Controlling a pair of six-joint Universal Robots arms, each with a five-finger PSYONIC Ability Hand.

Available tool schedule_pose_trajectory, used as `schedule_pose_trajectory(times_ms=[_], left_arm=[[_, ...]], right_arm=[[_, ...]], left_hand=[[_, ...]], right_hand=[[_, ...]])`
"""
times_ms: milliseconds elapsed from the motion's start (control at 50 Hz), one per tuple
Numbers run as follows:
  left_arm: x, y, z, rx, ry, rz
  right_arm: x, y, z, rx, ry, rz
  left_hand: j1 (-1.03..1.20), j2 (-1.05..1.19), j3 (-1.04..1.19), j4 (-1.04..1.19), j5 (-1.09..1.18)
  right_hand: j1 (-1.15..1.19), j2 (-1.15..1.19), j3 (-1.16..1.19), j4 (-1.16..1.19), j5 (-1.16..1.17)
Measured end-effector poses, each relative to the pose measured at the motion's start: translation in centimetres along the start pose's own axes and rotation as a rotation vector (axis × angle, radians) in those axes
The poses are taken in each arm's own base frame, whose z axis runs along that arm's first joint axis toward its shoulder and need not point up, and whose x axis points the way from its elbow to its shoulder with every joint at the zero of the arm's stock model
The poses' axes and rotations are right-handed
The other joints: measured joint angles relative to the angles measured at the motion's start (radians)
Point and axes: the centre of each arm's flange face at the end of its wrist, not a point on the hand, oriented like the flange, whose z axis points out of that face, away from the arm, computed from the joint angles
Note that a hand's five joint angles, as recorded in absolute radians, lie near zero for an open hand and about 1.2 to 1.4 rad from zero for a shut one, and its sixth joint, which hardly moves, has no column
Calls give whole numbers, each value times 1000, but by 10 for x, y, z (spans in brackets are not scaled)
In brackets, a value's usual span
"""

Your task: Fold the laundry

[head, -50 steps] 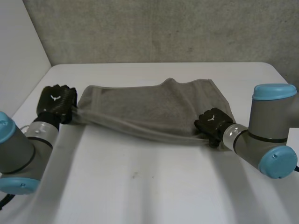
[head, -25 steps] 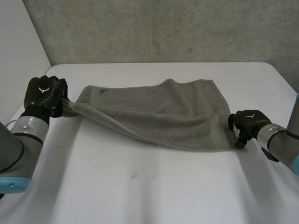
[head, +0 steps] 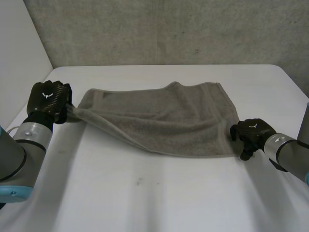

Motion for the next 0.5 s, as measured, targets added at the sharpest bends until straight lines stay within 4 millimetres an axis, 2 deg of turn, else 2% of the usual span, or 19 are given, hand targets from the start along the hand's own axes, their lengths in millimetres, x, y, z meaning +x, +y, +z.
schedule_pose_trajectory(times_ms=[240,500], left_arm=[[-1,0,0,-1,-2,0],[0,0,0,-1,-1,0]], right_arm=[[1,5,11,8,9,-10],[8,-2,19,49,40,-41]], left_hand=[[0,0,0,0,0],[0,0,0,0,0]], right_hand=[[4,0,23,19,24],[47,2,81,73,55]])
